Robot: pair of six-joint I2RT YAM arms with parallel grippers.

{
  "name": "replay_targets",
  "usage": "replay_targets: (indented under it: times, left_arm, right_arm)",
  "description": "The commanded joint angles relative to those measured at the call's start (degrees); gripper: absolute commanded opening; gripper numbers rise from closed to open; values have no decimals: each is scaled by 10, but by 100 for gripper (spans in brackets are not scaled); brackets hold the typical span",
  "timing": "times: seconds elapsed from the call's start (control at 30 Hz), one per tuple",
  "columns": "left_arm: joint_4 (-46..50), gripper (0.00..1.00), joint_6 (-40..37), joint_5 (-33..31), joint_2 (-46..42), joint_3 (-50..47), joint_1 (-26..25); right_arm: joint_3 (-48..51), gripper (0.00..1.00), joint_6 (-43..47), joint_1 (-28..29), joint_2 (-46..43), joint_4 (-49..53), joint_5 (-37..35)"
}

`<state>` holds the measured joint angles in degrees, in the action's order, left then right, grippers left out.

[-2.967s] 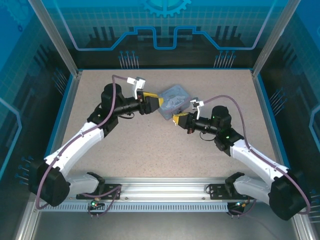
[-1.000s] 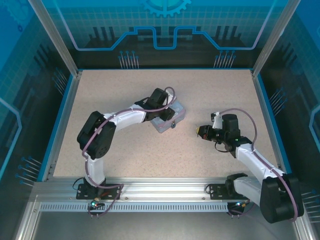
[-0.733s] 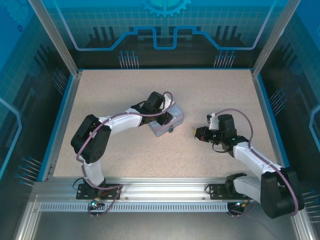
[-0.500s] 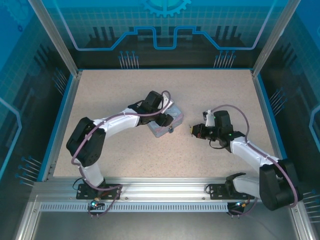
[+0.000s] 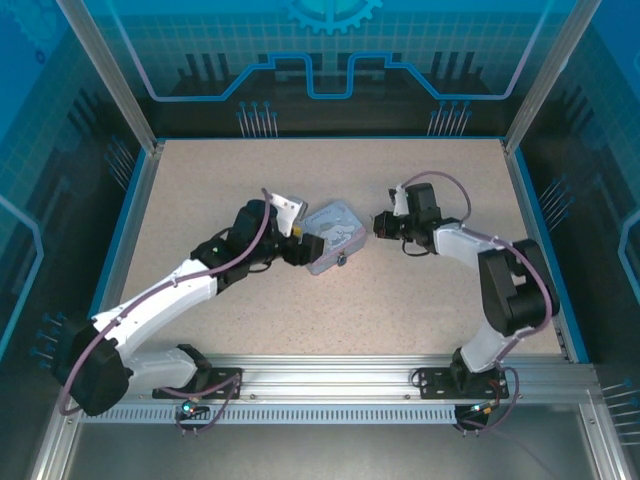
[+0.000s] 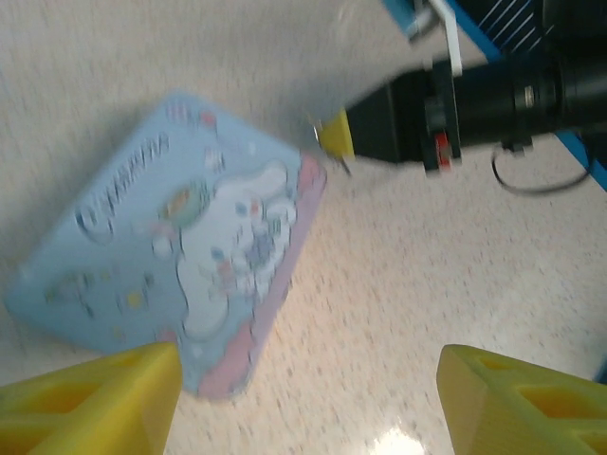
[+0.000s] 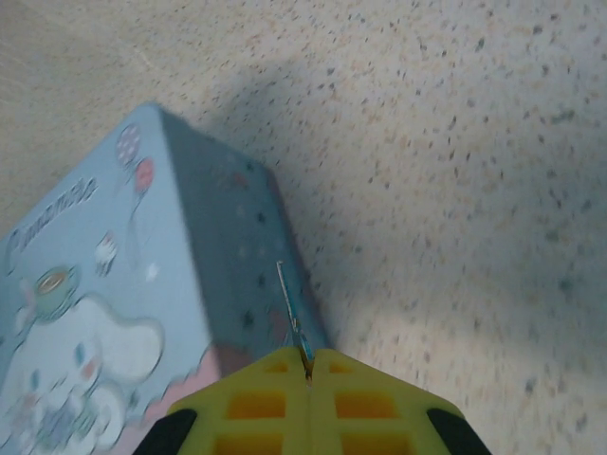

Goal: Unlock a padlock with a key

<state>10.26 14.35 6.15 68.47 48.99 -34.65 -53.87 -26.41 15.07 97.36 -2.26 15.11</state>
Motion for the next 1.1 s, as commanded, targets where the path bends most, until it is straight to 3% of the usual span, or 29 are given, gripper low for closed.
replay_targets:
  times: [0.0,0.2,0.6,0.83,1.07]
  left_arm:
    - [-1,73,86,36,-25,-41,-3]
    - [-27,73,122,41,-37,-82,-3]
    - [-82,77,171,23,-12,-124,-3]
    - [-126,78,228,52,17,-143,-3]
    - [-257,80,314,41,28,-212,-9]
  right_arm:
    - [-42,0,27,9,41,-8,8]
    - [-49,0,28,36,64,-14,40]
    - [8,0,2,81,15,-27,42]
    - [0,0,35,73,-52,55,-34]
    - [4,0,12,101,-92,23,-37]
